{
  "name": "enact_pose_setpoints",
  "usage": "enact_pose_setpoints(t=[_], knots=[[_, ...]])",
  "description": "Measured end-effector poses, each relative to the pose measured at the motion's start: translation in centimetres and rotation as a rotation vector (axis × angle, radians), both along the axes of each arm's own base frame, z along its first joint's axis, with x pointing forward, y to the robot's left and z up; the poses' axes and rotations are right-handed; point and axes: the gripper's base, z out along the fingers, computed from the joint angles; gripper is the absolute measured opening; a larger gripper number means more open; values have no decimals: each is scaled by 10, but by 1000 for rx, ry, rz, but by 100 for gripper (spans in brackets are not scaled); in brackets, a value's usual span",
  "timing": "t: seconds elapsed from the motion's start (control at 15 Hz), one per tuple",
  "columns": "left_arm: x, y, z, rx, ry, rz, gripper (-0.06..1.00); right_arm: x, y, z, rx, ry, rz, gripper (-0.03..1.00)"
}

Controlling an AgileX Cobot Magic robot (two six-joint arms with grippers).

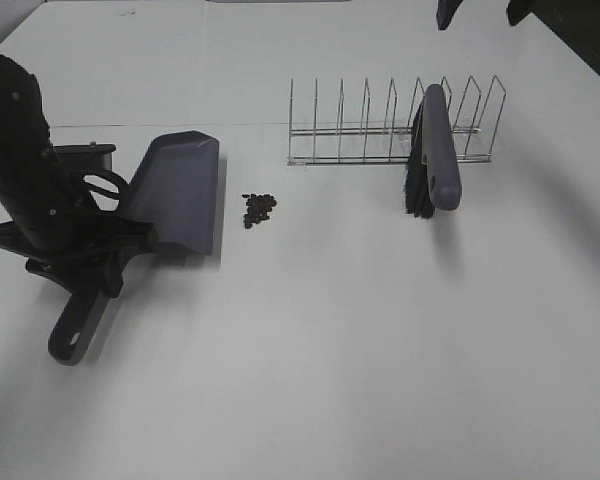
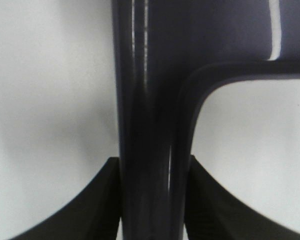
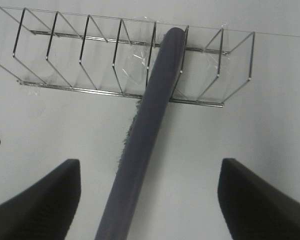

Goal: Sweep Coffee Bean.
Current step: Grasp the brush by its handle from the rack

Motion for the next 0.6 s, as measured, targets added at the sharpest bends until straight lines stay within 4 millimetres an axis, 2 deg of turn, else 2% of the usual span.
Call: enact_pose_setpoints(t=[0.2, 0.33, 0.4, 0.47, 0.6], knots=[[0, 0, 0, -1, -5, 0, 34, 20, 4, -31, 16, 36, -28, 63], [0, 0, 0, -1, -5, 0, 34, 29, 6, -65, 5, 101, -36, 63], [0, 0, 0, -1, -5, 0, 34, 29, 6, -65, 5, 101, -36, 63], [1, 0, 0, -1, -6, 1, 34, 34, 7, -90, -5, 150, -38, 62], [1, 0, 0, -1, -7, 1, 34, 37, 8, -108, -6, 185, -38, 61]])
